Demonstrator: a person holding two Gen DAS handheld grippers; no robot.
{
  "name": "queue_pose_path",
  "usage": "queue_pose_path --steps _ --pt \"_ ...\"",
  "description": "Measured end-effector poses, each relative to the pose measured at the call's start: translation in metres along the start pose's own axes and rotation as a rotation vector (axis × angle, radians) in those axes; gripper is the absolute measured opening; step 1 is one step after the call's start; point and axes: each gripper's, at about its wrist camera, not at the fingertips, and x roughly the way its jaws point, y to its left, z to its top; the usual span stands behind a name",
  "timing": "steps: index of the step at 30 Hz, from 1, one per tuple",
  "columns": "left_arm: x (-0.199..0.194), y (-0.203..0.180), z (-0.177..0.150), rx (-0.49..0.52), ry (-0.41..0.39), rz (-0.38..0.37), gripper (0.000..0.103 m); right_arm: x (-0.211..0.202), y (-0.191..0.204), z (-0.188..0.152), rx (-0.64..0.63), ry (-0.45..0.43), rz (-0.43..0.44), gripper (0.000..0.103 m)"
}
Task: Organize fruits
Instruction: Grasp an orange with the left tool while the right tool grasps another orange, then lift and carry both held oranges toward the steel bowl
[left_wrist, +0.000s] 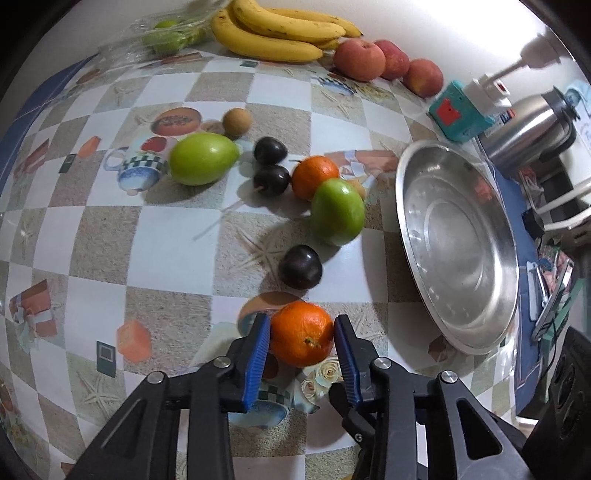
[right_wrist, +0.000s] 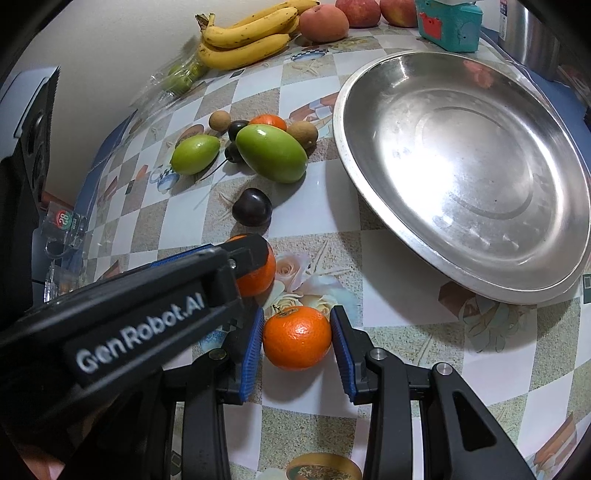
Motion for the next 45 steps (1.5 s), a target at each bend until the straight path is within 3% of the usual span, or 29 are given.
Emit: queue_pose_path --steps 5,10,15,23,31,32,35,39,45 --pt "-0.019 0.013 0.003 -0.052 -0.06 -0.007 0.038 -0.008 -0.001 0.001 0.01 -0.027 0.005 0.038" --pt "-0.044 0.022 0.008 -0.085 -0.164 0.019 0.038 -0.027 -0.003 0.005 0.03 -0.102 0.005 0.038" --pt "-0.051 0.022 0.015 -0.091 -0.21 0.019 0.033 -0.046 -0.01 0.018 0.089 -0.175 -0.005 0.038" --pt "-0.036 0.02 0.031 -0.069 -0.187 0.059 0.033 -0.061 -0.038 0.046 0.216 -0.228 -0.044 0.038" --pt "-0.032 0.049 0.034 -0.147 -0.171 0.084 0.034 -0.055 -0.034 0.057 0.223 -0.205 -0.061 0.038" --pt "-0.031 0.051 0.034 -0.155 -0.171 0.082 0.037 -0.055 -0.03 0.059 0.223 -0.207 -0.059 0.038" --pt "-0.023 0.057 0.039 -0.178 -0.166 0.067 0.059 -0.056 -0.023 0.062 0.224 -0.215 -0.051 0.038" --pt "-0.017 0.054 0.047 -0.164 -0.156 0.061 0.06 -0.052 -0.01 0.067 0.199 -0.209 -0.039 0.038" --pt "0.005 0.043 0.055 -0.119 -0.106 0.121 0.06 -0.047 -0.006 0.073 0.182 -0.205 -0.065 0.038"
